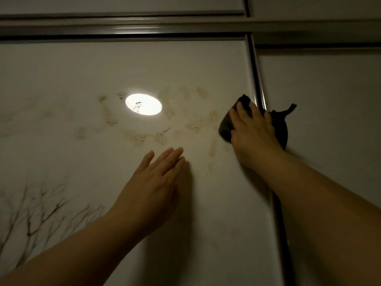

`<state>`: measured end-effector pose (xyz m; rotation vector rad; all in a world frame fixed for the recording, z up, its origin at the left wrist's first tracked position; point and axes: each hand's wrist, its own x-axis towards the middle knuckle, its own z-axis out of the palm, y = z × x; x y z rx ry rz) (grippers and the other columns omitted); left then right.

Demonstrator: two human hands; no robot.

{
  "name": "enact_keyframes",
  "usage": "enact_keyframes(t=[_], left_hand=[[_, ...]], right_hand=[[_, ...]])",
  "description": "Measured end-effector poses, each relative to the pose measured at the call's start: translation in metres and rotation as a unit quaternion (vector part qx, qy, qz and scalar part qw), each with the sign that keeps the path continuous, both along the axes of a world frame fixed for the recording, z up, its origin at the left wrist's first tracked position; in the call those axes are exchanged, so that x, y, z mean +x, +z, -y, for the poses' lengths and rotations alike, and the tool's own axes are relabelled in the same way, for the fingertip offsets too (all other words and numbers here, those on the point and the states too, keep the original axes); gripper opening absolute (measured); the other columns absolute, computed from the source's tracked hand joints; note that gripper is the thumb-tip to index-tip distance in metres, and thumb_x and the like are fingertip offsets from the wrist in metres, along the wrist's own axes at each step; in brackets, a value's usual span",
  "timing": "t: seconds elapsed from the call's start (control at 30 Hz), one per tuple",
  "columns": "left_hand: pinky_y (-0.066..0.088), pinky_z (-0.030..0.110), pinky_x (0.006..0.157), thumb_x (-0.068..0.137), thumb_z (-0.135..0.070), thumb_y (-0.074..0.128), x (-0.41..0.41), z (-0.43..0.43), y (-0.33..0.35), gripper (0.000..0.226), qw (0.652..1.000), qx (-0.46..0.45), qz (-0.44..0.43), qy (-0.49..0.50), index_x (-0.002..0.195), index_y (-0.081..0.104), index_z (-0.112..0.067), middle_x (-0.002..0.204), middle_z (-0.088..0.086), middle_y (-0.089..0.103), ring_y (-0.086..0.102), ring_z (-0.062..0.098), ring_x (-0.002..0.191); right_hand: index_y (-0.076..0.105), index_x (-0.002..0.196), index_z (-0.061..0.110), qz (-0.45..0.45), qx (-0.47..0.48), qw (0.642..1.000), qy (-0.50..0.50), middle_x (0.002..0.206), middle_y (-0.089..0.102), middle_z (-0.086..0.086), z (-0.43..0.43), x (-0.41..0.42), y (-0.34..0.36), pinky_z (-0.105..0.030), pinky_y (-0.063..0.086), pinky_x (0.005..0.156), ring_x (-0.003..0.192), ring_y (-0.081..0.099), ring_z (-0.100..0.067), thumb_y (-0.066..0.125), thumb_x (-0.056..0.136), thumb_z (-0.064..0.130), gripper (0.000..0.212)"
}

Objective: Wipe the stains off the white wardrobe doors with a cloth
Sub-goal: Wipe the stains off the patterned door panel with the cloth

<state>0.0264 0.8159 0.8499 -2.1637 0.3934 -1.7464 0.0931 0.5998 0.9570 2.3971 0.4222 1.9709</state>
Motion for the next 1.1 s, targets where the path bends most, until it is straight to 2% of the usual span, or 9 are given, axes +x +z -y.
enact_keyframes(t=[0.17, 0.27, 0.33, 0.43, 0.63, 0.8, 0.83, 0.97, 1.1], left_hand=[[0.042, 0.046, 0.095, 0.087, -0.04, 0.036, -0.012, -0.015, -0.006, 0.052, 0.999, -0.022, -0.015, -0.043, 0.127, 0.054, -0.011, 0.137, 0.01, 0.049, 0.05, 0.026, 0.118], [0.047, 0.04, 0.084, 0.09, -0.044, 0.035, -0.02, -0.017, -0.007, 0.05, 0.997, -0.035, -0.013, -0.074, 0.115, 0.063, -0.01, 0.13, 0.01, 0.054, 0.057, 0.025, 0.105], [0.047, 0.04, 0.084, 0.092, -0.042, 0.033, -0.021, -0.02, -0.006, 0.05, 0.996, -0.036, -0.012, -0.084, 0.113, 0.064, -0.01, 0.132, 0.01, 0.052, 0.057, 0.025, 0.105], [0.041, 0.041, 0.092, 0.091, -0.039, 0.033, -0.02, -0.023, -0.003, 0.05, 0.996, -0.032, 0.005, -0.08, 0.121, 0.059, -0.009, 0.138, 0.011, 0.047, 0.052, 0.027, 0.115], [0.035, 0.047, 0.1, 0.089, -0.036, 0.03, -0.009, -0.038, 0.0, 0.055, 0.999, -0.035, 0.002, -0.042, 0.133, 0.046, -0.009, 0.141, 0.013, 0.042, 0.039, 0.029, 0.129], [0.028, 0.047, 0.101, 0.086, -0.037, 0.029, 0.0, -0.051, -0.002, 0.058, 0.999, -0.041, -0.012, 0.008, 0.138, 0.038, -0.012, 0.142, 0.011, 0.041, 0.035, 0.026, 0.129], [0.027, 0.046, 0.102, 0.086, -0.036, 0.029, 0.0, -0.054, -0.003, 0.057, 0.999, -0.046, -0.014, 0.013, 0.138, 0.036, -0.013, 0.142, 0.01, 0.039, 0.033, 0.024, 0.129], [0.021, 0.045, 0.104, 0.088, -0.036, 0.02, -0.001, -0.062, -0.006, 0.054, 0.998, -0.049, -0.024, 0.041, 0.138, 0.026, -0.016, 0.145, 0.006, 0.033, 0.03, 0.021, 0.131], [0.013, 0.041, 0.108, 0.088, -0.034, 0.013, -0.001, -0.066, -0.009, 0.057, 0.997, -0.043, -0.034, 0.063, 0.142, 0.026, -0.019, 0.149, 0.002, 0.025, 0.024, 0.018, 0.135]], right_hand=[[0.009, 0.149, 0.018, -0.021, -0.072, 0.996, 0.058, 0.157, -0.001, -0.003, -0.019, -0.002, -0.067, -0.044, -0.003, 0.113, 0.143, 0.001, -0.027, 0.022, 0.094, 0.029, 0.057], [0.01, 0.148, 0.02, -0.043, -0.075, 0.994, 0.07, 0.157, -0.001, 0.0, -0.017, -0.008, -0.071, -0.043, -0.002, 0.113, 0.143, 0.0, -0.025, 0.017, 0.088, 0.032, 0.062], [0.008, 0.148, 0.022, -0.054, -0.079, 0.993, 0.071, 0.157, -0.005, 0.001, -0.016, -0.01, -0.068, -0.043, -0.001, 0.114, 0.143, -0.003, -0.024, 0.019, 0.094, 0.03, 0.056], [0.004, 0.149, 0.022, -0.053, -0.072, 0.994, 0.058, 0.157, -0.008, 0.002, -0.013, -0.011, -0.061, -0.042, -0.001, 0.114, 0.143, -0.005, -0.023, 0.03, 0.1, 0.026, 0.055], [0.003, 0.149, 0.018, -0.041, -0.005, 0.998, 0.056, 0.157, -0.004, -0.004, -0.039, -0.009, -0.018, -0.048, 0.0, 0.113, 0.142, -0.004, -0.028, 0.028, 0.098, 0.025, 0.057], [-0.005, 0.148, 0.023, -0.019, -0.086, 0.994, 0.066, 0.155, -0.016, 0.002, -0.071, -0.007, -0.057, -0.043, -0.012, 0.109, 0.141, -0.015, -0.024, 0.025, 0.098, 0.033, 0.059], [-0.002, 0.148, 0.023, -0.009, -0.115, 0.991, 0.07, 0.155, -0.014, 0.003, -0.069, -0.007, -0.073, -0.042, -0.013, 0.11, 0.142, -0.013, -0.023, 0.025, 0.098, 0.034, 0.058], [0.03, 0.144, 0.019, 0.017, -0.182, 0.98, 0.083, 0.153, 0.023, -0.003, -0.046, -0.003, -0.106, -0.041, 0.006, 0.112, 0.14, 0.017, -0.026, 0.028, 0.09, 0.034, 0.056], [0.009, 0.149, 0.022, 0.02, -0.091, 0.994, 0.062, 0.157, -0.002, 0.0, -0.036, -0.003, -0.061, -0.041, -0.002, 0.113, 0.143, 0.0, -0.024, 0.022, 0.097, 0.027, 0.054]])
